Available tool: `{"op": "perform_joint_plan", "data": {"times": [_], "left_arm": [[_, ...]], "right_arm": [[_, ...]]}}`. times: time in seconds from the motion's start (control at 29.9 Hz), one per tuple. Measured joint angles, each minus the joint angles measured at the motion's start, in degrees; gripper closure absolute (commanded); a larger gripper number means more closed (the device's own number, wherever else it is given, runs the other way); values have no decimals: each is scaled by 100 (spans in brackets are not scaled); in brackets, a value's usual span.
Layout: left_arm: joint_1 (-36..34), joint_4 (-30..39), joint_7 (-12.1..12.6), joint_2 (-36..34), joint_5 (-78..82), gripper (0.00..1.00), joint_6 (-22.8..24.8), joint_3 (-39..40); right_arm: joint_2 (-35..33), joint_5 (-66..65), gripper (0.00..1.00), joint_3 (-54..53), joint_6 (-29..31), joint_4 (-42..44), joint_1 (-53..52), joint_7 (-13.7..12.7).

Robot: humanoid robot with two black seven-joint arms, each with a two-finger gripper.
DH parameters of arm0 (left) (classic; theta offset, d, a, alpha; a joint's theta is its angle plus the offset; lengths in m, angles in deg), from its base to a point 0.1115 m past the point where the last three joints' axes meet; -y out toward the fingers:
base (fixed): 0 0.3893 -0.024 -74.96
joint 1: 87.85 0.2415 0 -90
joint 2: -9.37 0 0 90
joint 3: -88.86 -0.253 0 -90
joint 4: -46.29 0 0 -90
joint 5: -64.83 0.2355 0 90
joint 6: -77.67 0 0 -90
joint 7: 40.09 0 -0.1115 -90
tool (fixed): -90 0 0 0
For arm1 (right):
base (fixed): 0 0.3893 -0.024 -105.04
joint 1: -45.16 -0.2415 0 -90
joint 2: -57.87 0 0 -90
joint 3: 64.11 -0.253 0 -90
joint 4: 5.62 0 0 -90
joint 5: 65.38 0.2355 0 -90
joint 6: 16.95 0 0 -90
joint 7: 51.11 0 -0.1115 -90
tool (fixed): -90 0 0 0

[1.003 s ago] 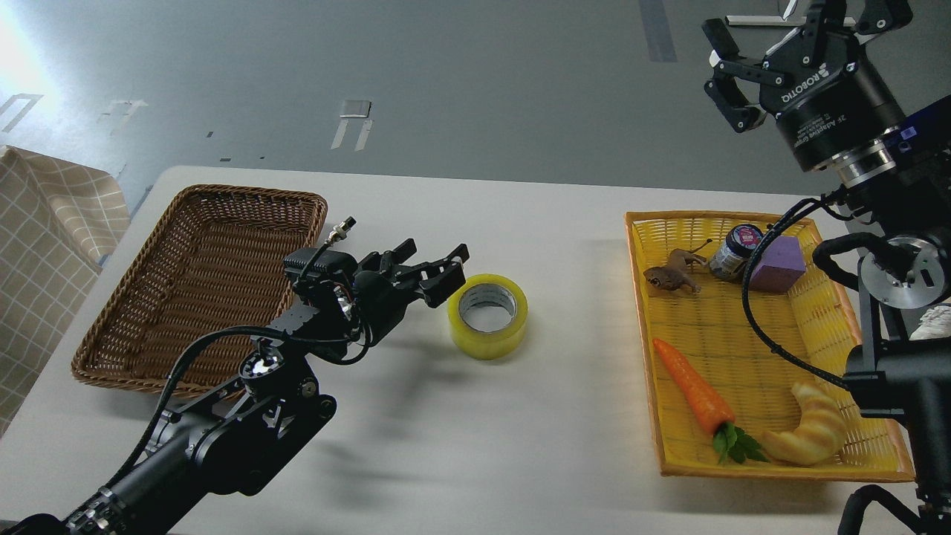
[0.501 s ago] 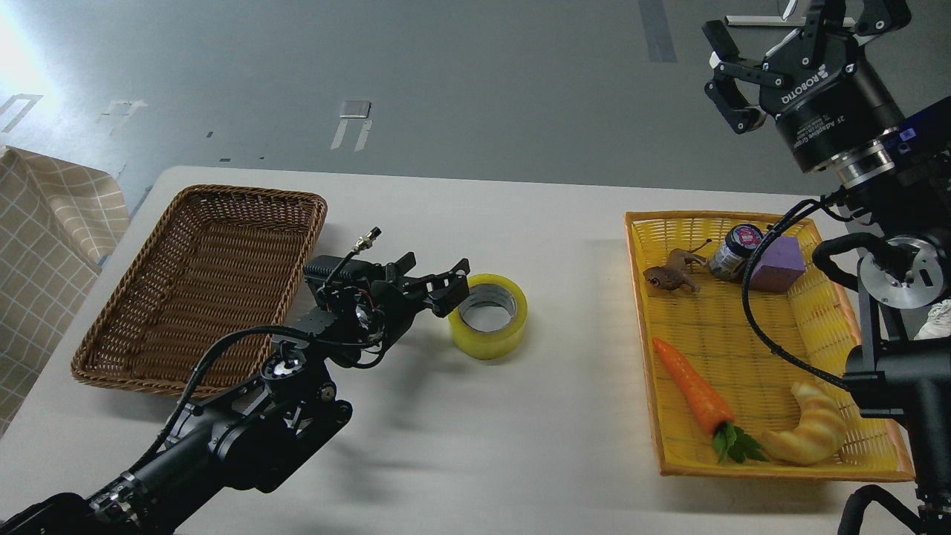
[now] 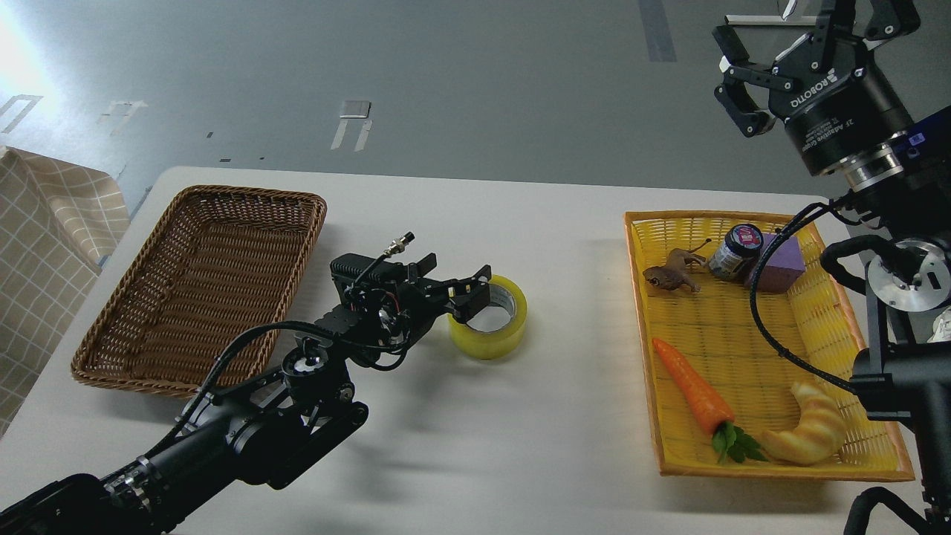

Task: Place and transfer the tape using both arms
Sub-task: 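Reach the left gripper toward the tape roll on the table, then close the left gripper on the tape roll's rim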

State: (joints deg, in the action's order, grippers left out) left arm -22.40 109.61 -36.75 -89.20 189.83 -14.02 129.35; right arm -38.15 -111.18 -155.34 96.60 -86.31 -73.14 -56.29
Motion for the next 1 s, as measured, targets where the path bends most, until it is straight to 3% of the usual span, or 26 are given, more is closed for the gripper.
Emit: {"op": "perform_joint_plan", "data": {"times": [1.0], "left_arm": [[61, -126, -10, -5, 0, 2, 19, -289]], "right_arm": [[-40, 5, 0, -54, 2, 18, 133, 33]]}}
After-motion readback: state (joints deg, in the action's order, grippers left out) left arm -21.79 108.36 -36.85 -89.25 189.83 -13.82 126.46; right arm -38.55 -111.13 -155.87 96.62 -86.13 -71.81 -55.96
